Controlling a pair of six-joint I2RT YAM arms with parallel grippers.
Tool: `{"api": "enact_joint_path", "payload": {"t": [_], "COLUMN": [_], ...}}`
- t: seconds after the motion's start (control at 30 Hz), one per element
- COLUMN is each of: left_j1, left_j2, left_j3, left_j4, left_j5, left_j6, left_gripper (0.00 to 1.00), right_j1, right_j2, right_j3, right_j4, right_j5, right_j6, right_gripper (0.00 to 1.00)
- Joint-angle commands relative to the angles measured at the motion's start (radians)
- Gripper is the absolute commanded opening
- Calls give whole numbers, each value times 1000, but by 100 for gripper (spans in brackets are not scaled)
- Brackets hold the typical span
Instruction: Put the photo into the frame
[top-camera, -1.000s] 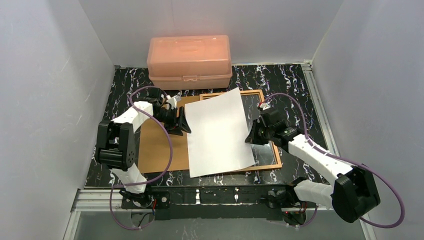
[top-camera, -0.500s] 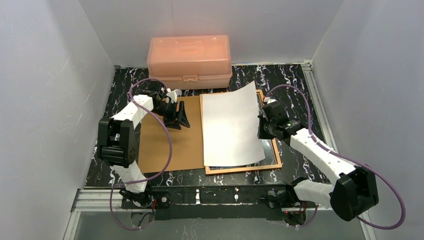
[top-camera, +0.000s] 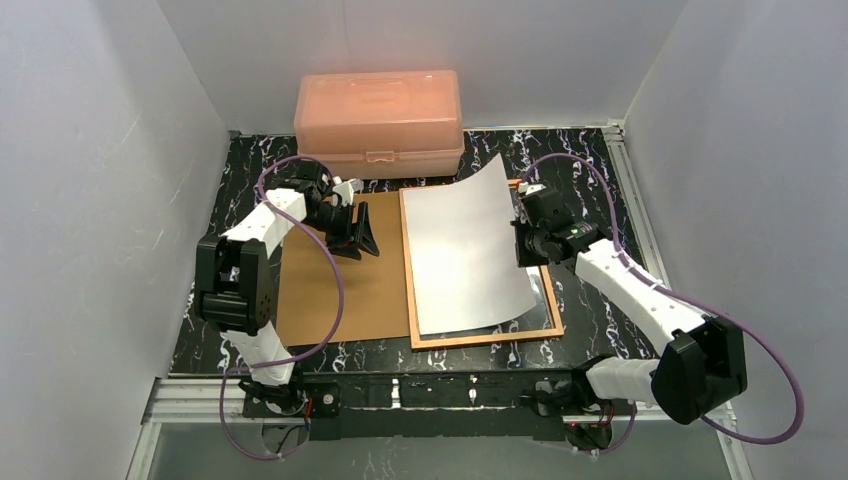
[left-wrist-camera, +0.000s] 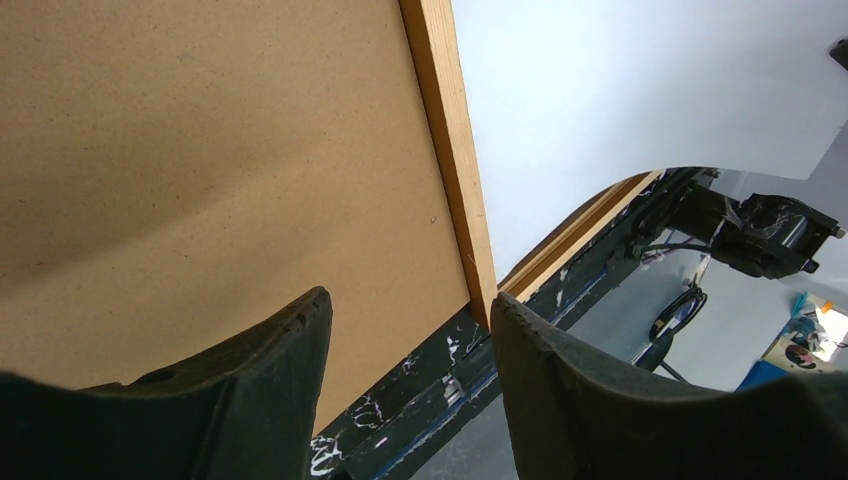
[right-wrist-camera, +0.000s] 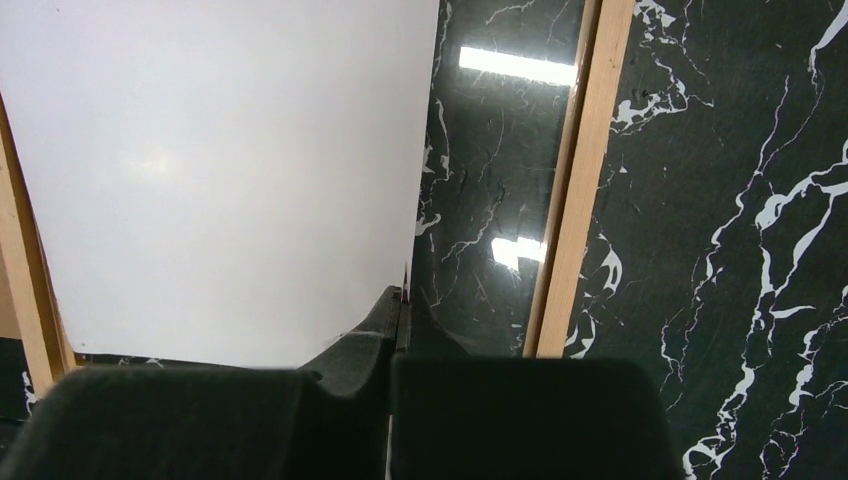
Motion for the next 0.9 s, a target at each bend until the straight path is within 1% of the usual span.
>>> {"api": "enact_joint_path", "payload": {"t": [0.0,0.3,0.73,0.87], "left_j1": [-4,-4,-4,-4], "left_j2": [-12,-17,-15,-16], "left_j3": [31,29,29,30], "left_j4": [-32,-33,-28,-30], "left_j5": [7,8,7,8], "left_j6": [11,9,8,8], "left_gripper": [57,57,57,57], "right_j1": [-8,-18,-19,-19], "right_j2": [-9,-66,-60,-59], "right_j3": [30,-30,-67,-87], "right_j4": [-26,-19,17,32], "right_j5": [7,-2,-67,-60], "right_j6": [-27,-3,20,33], "right_gripper": [1,1,1,1]}}
